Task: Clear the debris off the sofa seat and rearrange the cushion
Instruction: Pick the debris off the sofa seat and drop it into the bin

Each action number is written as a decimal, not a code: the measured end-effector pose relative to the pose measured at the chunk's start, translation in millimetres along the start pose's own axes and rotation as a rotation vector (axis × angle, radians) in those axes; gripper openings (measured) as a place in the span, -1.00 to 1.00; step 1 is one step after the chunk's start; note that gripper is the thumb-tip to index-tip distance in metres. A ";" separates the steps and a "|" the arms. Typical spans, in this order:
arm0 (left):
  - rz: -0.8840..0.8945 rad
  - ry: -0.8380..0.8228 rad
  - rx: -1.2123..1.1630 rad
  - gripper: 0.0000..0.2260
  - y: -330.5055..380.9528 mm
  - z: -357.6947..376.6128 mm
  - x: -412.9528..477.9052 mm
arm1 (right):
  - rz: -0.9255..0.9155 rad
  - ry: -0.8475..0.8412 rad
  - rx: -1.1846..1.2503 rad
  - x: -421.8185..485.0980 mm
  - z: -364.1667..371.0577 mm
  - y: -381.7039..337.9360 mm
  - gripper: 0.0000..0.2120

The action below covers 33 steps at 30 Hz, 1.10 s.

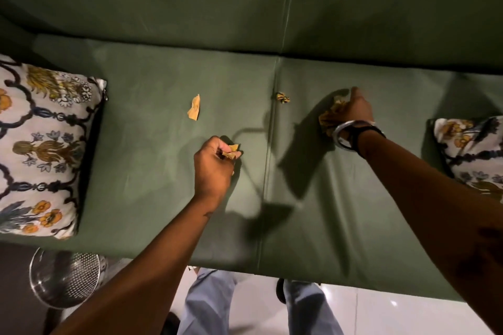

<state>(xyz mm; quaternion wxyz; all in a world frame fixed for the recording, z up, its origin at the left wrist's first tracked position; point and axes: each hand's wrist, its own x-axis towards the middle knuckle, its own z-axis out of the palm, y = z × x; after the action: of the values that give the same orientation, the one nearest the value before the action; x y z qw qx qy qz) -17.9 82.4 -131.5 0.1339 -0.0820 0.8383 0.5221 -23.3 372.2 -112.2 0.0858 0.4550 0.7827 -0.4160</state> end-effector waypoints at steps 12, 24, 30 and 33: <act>-0.327 0.219 -0.254 -0.69 -48.5 -95.1 -73.5 | -0.123 -0.016 -0.134 -98.6 64.1 -19.6 -0.80; -0.813 0.594 -0.310 -0.84 -232.9 -359.5 -125.9 | -0.512 -1.008 -0.322 -425.6 417.4 -48.8 -0.62; -0.999 0.679 -0.308 -0.95 -261.3 -391.8 -110.4 | -0.500 -0.969 -0.368 -425.5 455.8 -52.1 -0.68; -0.882 0.824 -0.055 -0.84 -229.6 -374.0 -108.4 | -0.517 -0.938 -0.309 -411.2 407.4 -52.5 -0.76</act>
<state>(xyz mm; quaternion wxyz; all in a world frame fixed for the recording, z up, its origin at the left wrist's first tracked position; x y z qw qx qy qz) 96.9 -354.8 -137.1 0.0000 -0.6208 0.6943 0.3641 70.9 -201.0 -131.6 0.3858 -0.0037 0.7986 -0.4620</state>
